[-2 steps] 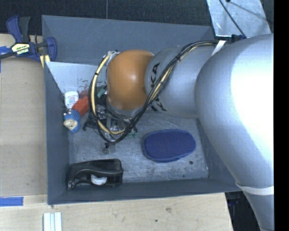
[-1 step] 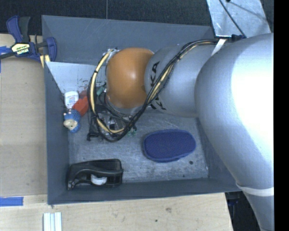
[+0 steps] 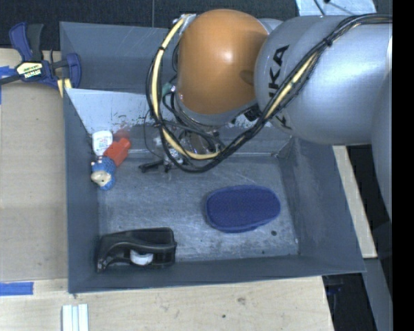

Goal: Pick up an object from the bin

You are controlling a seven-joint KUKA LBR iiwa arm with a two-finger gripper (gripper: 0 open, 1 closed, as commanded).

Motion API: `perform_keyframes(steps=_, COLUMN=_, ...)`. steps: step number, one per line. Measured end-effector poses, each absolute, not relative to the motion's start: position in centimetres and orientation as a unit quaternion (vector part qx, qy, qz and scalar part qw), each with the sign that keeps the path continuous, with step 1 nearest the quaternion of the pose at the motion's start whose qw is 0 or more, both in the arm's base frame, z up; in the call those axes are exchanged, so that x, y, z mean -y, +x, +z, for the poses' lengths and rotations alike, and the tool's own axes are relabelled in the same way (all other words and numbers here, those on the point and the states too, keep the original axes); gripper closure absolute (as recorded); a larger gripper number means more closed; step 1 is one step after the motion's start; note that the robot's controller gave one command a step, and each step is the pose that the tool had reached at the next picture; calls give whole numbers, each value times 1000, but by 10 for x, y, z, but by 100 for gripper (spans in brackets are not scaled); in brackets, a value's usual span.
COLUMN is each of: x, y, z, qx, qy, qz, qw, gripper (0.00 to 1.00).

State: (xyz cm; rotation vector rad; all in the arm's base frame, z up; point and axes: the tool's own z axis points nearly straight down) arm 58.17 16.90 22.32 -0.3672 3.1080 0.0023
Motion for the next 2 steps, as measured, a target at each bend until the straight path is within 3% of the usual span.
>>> perform_keyframes(steps=1, x=-164, y=533, z=180, qx=-994, qy=-105, qz=0, qw=-2, gripper=100)
perform_keyframes(steps=2, x=-162, y=517, z=240, qx=-974, qy=-226, qz=0, qw=4, gripper=100)
